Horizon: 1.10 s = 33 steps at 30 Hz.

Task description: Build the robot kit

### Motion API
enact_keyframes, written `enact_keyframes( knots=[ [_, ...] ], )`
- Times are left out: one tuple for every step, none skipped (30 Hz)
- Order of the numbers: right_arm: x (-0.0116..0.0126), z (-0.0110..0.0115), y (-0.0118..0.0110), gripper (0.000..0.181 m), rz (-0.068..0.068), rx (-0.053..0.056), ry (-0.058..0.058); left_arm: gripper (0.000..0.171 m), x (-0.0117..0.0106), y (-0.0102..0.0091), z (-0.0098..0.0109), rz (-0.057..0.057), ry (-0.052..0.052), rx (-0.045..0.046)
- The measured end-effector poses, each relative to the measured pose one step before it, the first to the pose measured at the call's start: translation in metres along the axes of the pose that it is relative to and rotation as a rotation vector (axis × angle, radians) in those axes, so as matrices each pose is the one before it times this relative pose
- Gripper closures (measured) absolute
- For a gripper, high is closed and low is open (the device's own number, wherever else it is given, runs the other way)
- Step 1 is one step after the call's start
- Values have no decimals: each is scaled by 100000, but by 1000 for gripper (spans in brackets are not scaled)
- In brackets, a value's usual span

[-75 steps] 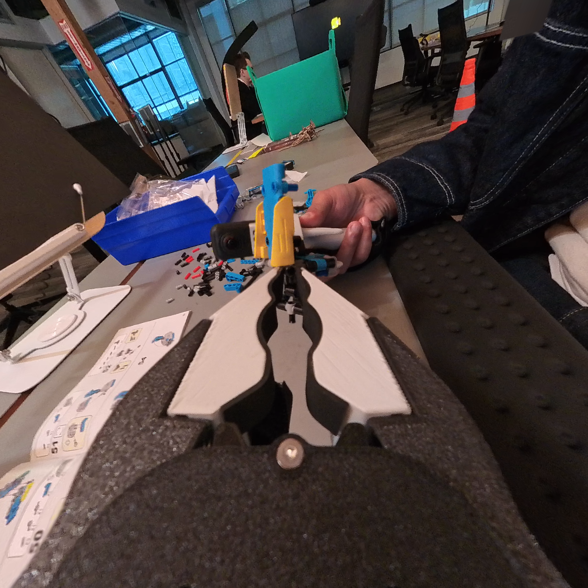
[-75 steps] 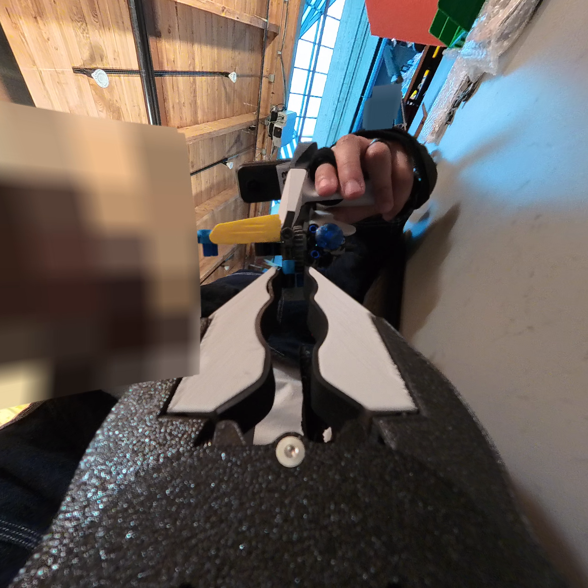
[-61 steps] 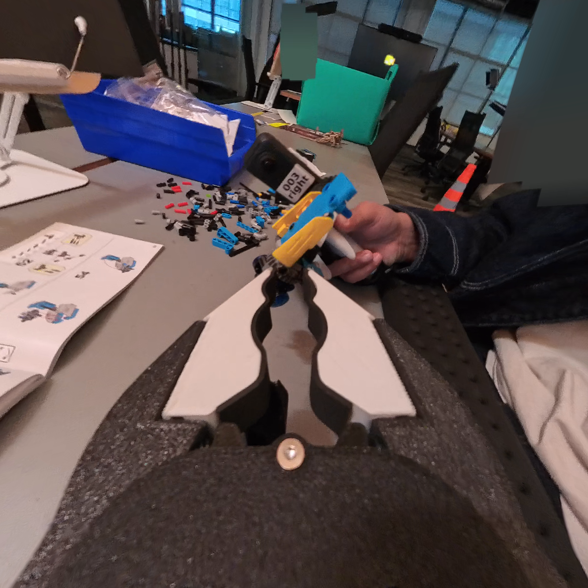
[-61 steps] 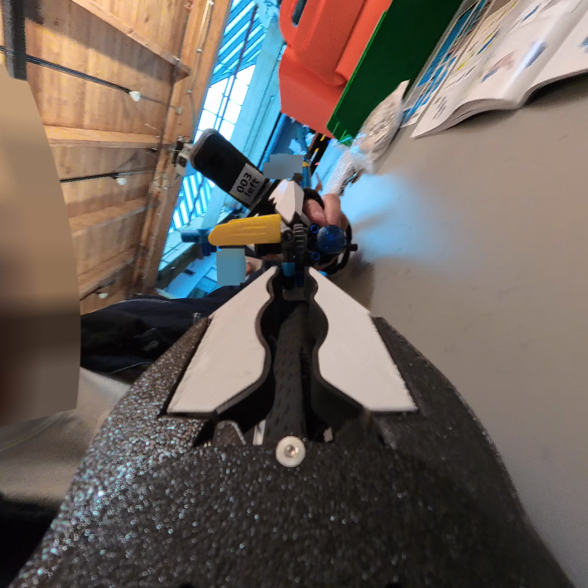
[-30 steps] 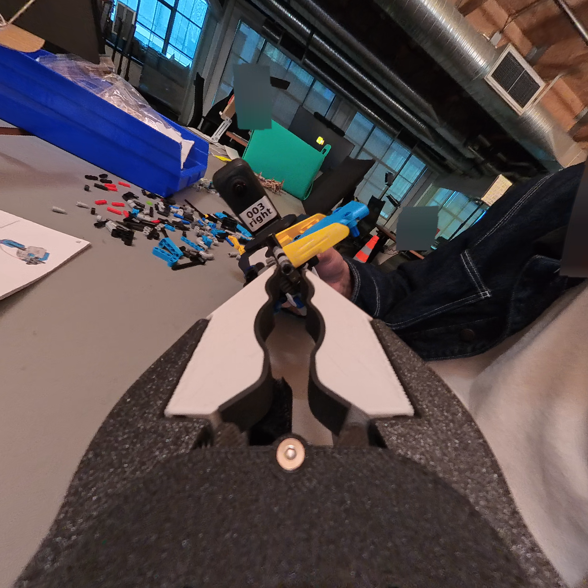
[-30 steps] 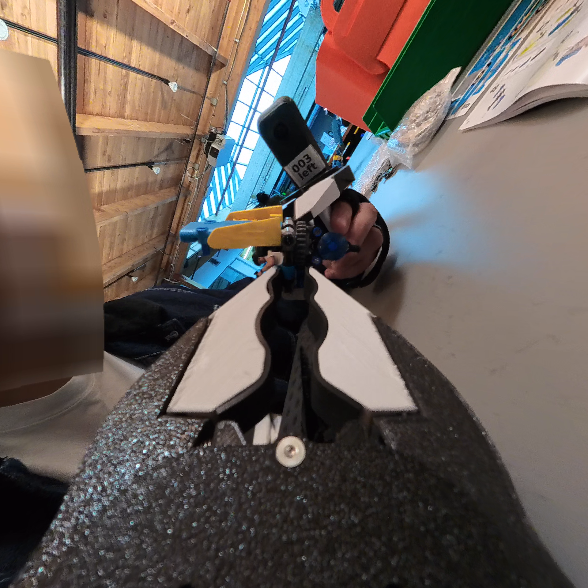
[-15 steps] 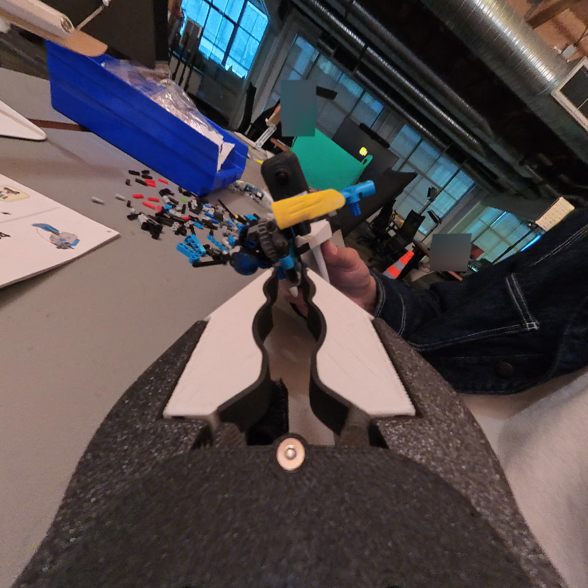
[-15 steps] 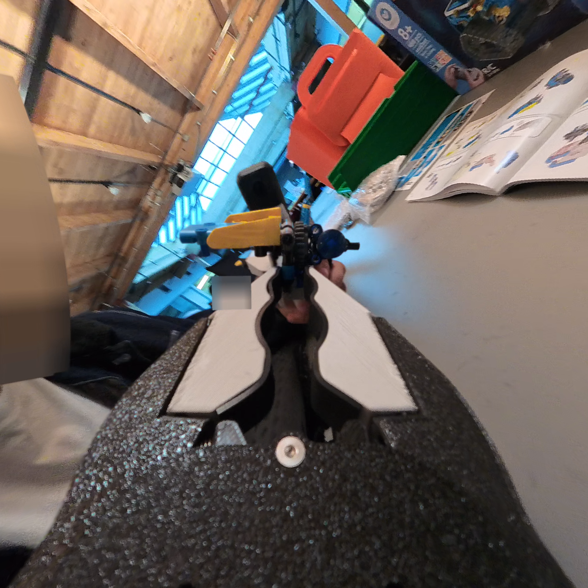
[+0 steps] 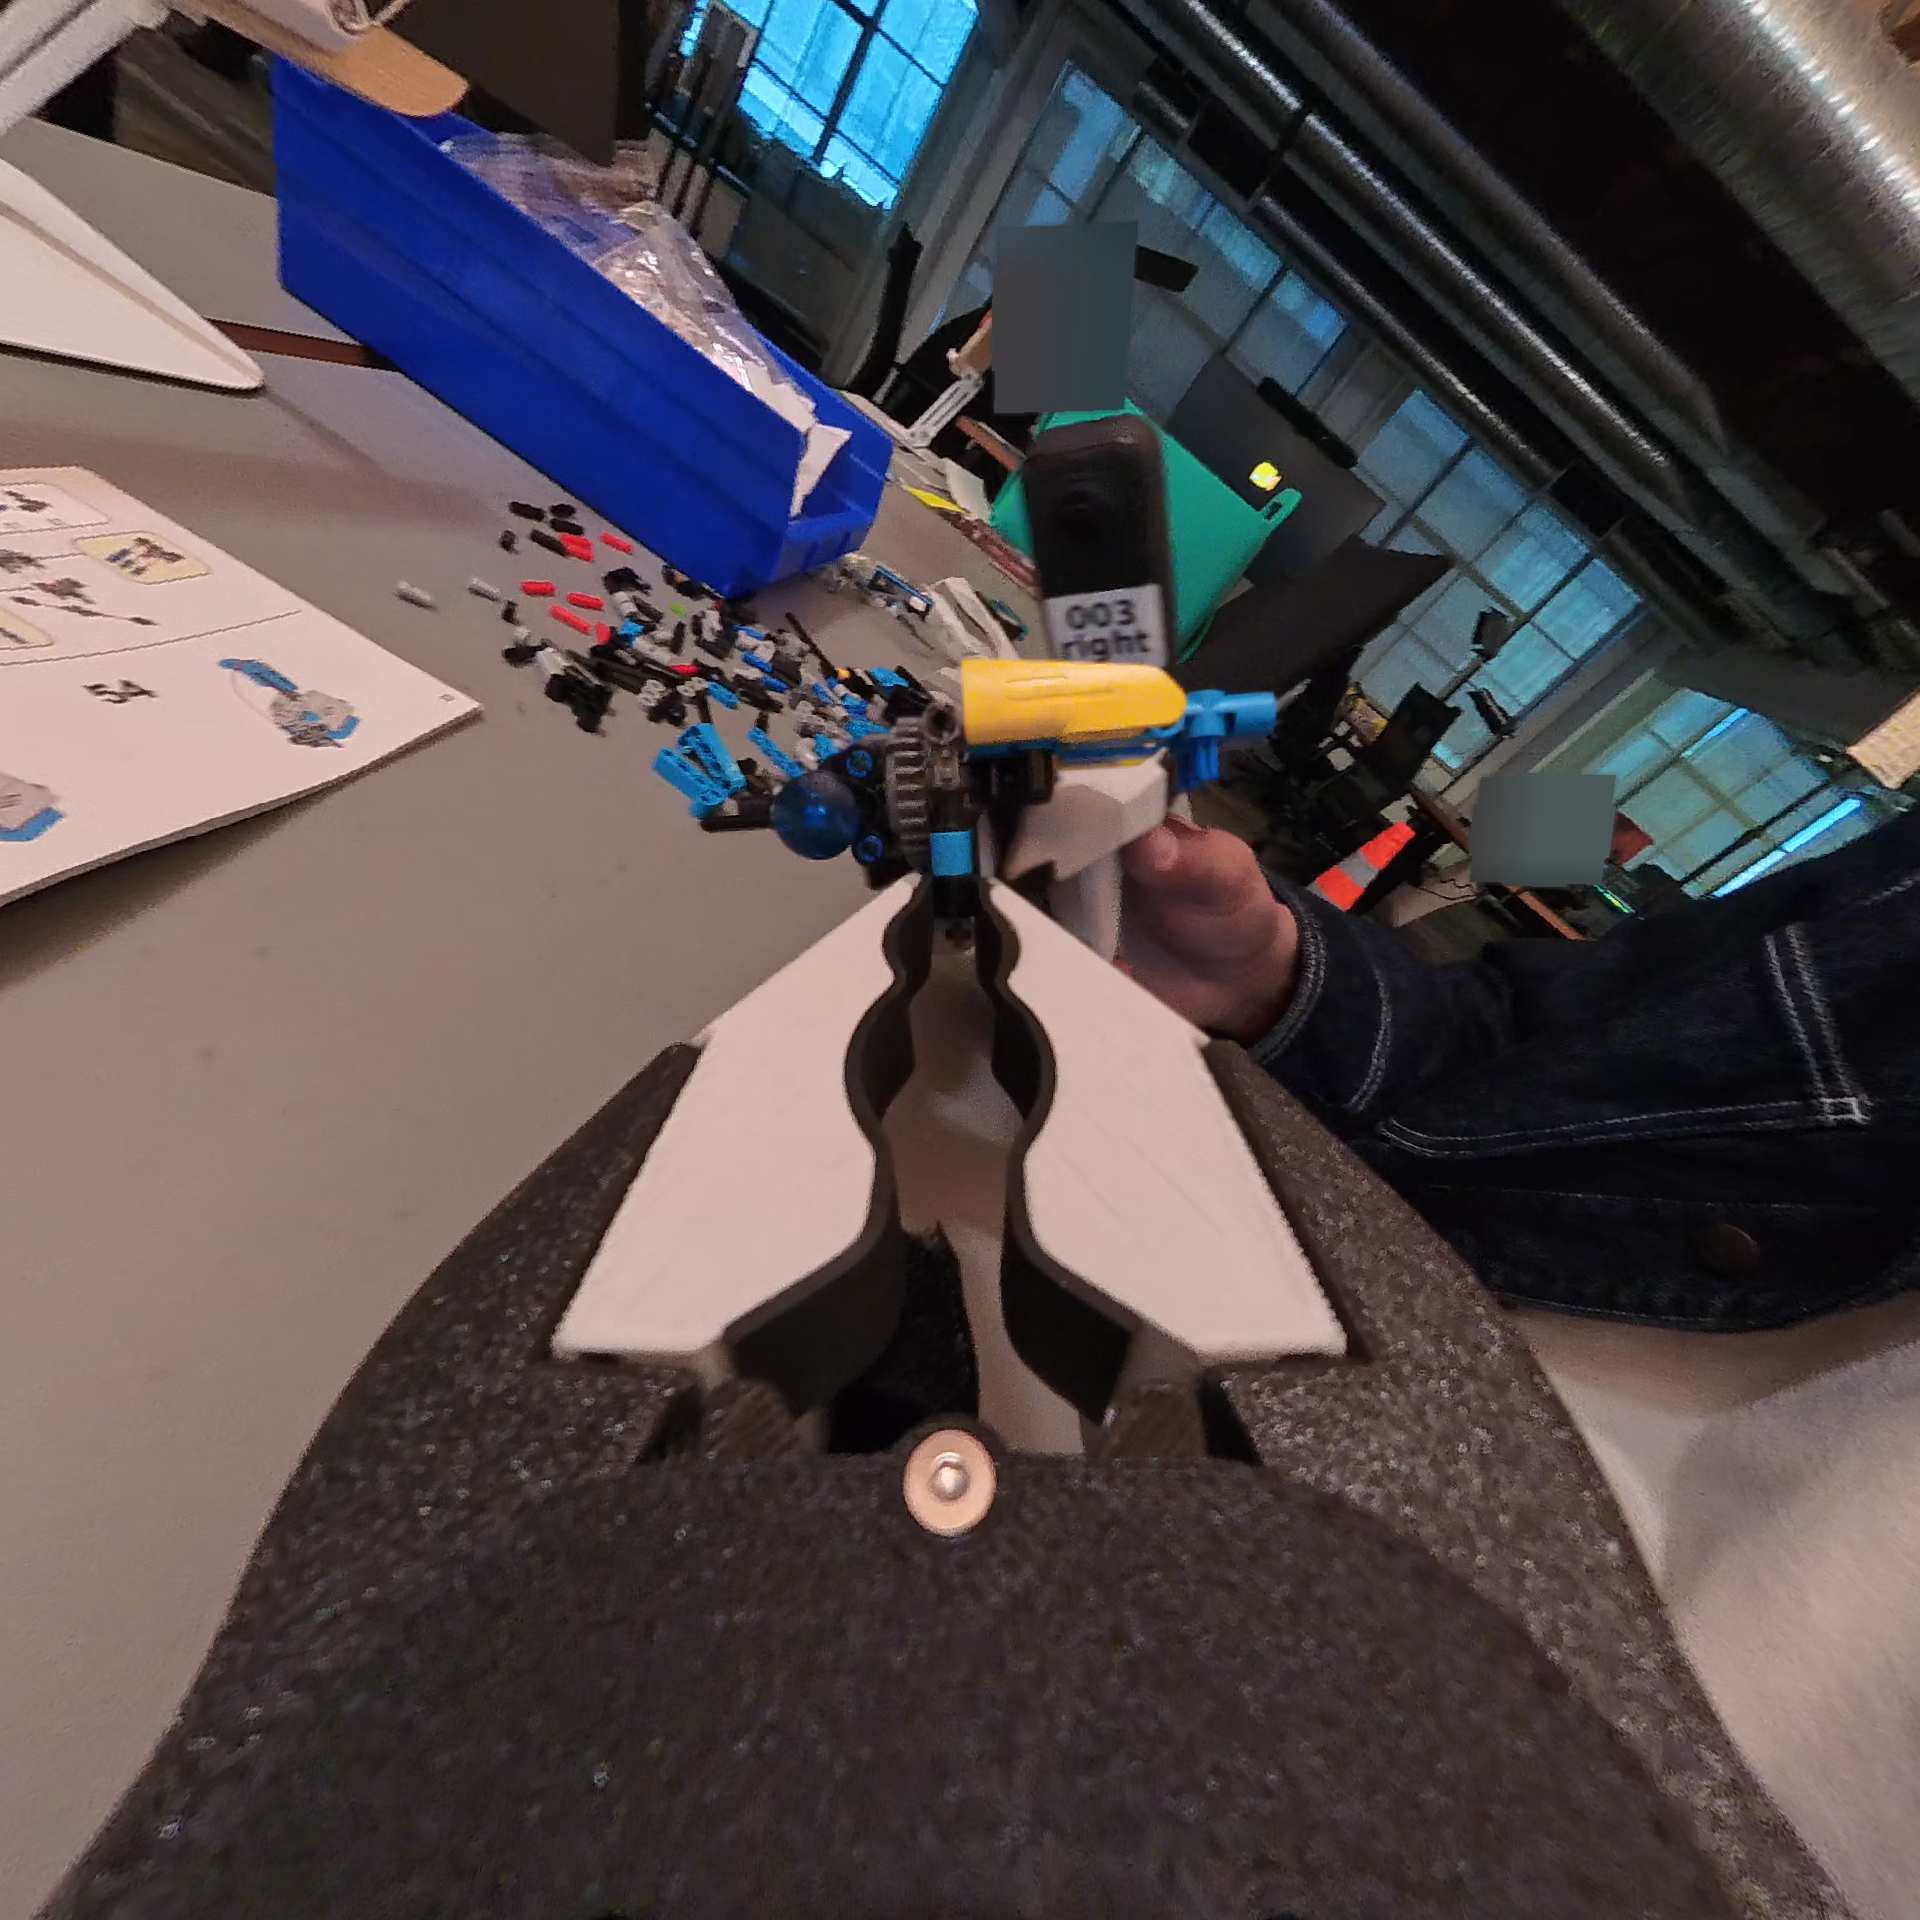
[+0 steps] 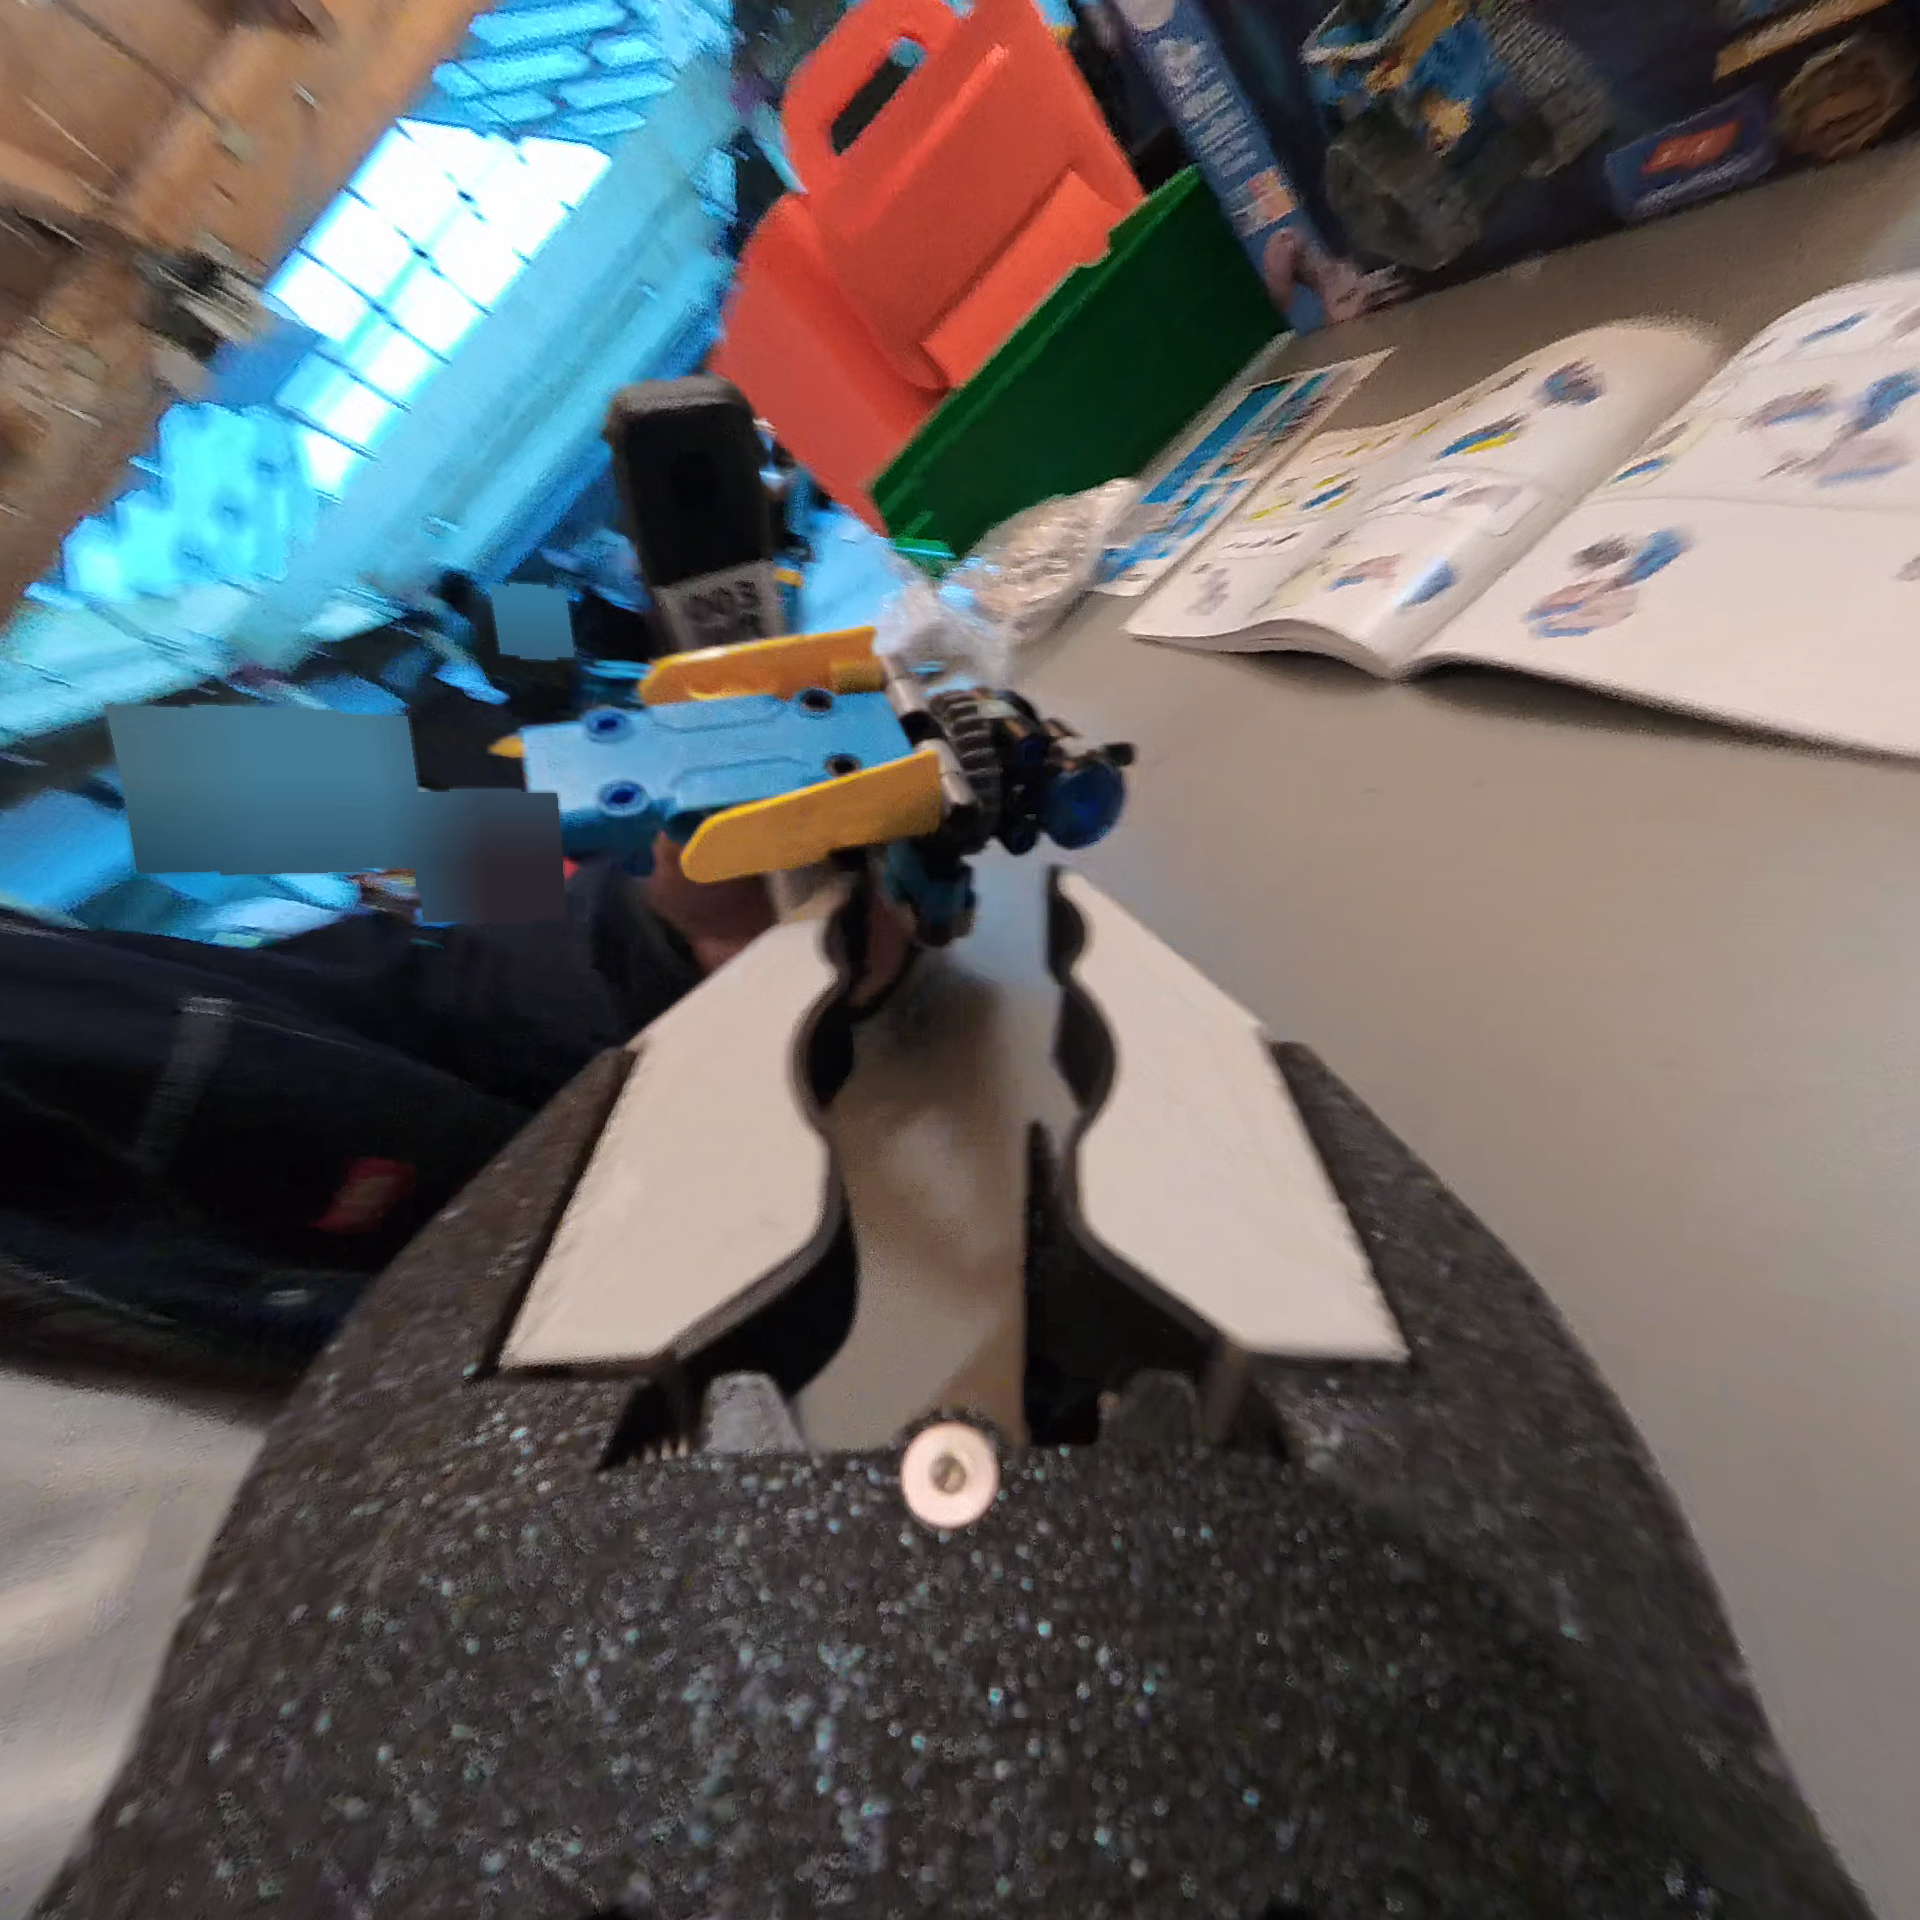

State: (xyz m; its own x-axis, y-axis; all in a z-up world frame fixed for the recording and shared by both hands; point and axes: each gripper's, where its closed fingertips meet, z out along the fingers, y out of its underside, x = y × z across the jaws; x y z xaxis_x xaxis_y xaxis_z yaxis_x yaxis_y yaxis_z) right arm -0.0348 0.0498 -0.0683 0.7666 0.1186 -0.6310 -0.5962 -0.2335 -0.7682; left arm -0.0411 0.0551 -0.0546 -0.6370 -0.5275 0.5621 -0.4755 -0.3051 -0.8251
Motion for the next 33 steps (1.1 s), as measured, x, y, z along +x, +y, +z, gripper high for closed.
enact_keyframes(
  knots=[
    [845, -283, -38, 132, -8549, -1894, 8910, 165, -267, -158, -190, -1153, -935, 534],
    [778, -385, 6, 128, -12332, -2430, 9652, 165, -316, -197, -197, -1749, -1047, 782],
    [427, -404, -298, 123, -14827, -454, 9081, 165, -362, -94, -167, -2006, -1230, 297],
    [-70, -347, -712, 110, -17062, 1638, 7997, 165, -305, 84, -89, -2330, -768, -646],
    [-381, -209, -770, 101, -18493, 1278, 7275, 166, -195, 224, 8, -2837, -112, -1385],
    [-427, -17, -461, 100, -15895, -956, 6507, 165, -188, 255, 45, -2766, -270, -1219],
    [-203, 123, -438, 98, -12704, -84, 6781, 165, -116, 275, 78, -2069, 12, -1324],
    [-367, 257, -230, 99, -9241, -150, 3020, 165, -33, 342, 100, -1529, 568, -1918],
    [-964, 412, 239, 98, -3877, -2568, -4069, 165, -68, 212, 60, -1160, 73, -1082],
    [-709, 426, 298, 96, 729, -2449, -4348, 165, -3, 123, 31, -826, 314, -491],
    [-97, 266, 173, 98, 2067, -706, -1388, 165, 144, 208, 38, -653, 1206, -1244],
    [-179, 106, 213, 103, 1697, -893, -2551, 165, 171, 249, 65, -479, 1197, -1502],
    [-88, 13, 123, 107, 1314, -202, -1851, 165, 224, 283, 114, -235, 1307, -1629],
    [-90, -4, 79, 114, 1146, 13, -1486, 165, 203, 307, 155, 162, 962, -1763],
    [-428, -15, 53, 121, 136, 177, -2943, 165, 90, 332, 174, 743, 51, -1778],
    [-497, 79, 155, 124, -21, -552, -2714, 165, 86, 367, 189, 799, 204, -2079],
    [-194, 131, 192, 125, -257, -696, -425, 165, 80, 358, 189, 210, 377, -1851],
    [-35, 47, 136, 126, -1331, -272, 702, 165, -40, 253, 132, -232, -92, -1270],
    [46, -20, 118, 131, -1654, -202, 807, 165, -16, 225, 90, -354, 226, -1094],
    [-42, -78, -58, 132, -1096, 822, -256, 165, 76, 57, 28, -488, 869, -251],
    [79, -86, -160, 132, 450, 1316, 589, 166, 135, -113, -35, -327, 1044, 702],
    [4, -78, -160, 132, -25, 1009, 189, 166, 127, -45, -32, 302, 789, 276],
    [-39, -18, 2, 132, -1148, 226, 179, 166, 24, 20, 5, 822, -35, -153],
    [-3, 39, 76, 132, -671, -145, 370, 166, -66, 51, 26, 1087, -747, -218],
    [-89, 50, 133, 132, -135, -476, -458, 166, -71, 120, 24, 1298, -717, -624],
    [-86, 41, 74, 132, 639, -169, -458, 166, -37, 72, -1, 1140, -360, -420],
    [31, 45, 3, 131, 768, 591, 584, 166, 2, -26, -29, 543, -93, 107],
    [-7, 82, 143, 131, -568, -204, 646, 166, -47, 39, -5, -34, -133, -324],
    [-89, 102, 211, 130, -2013, -1165, 582, 166, -103, 111, 28, -176, -367, -673],
    [-7, 41, 41, 130, -2172, -672, 1223, 166, -49, 54, -1, 49, -214, -218],
    [37, -4, -81, 130, -1434, 99, 928, 166, 11, 0, -29, 662, -119, -48],
    [-21, -2, -16, 130, -125, -135, -6, 166, 11, 48, 3, 1663, -569, -650],
    [-48, -25, 23, 131, -497, -697, -187, 166, 15, 68, 27, 2339, -869, -898]
  ],
)
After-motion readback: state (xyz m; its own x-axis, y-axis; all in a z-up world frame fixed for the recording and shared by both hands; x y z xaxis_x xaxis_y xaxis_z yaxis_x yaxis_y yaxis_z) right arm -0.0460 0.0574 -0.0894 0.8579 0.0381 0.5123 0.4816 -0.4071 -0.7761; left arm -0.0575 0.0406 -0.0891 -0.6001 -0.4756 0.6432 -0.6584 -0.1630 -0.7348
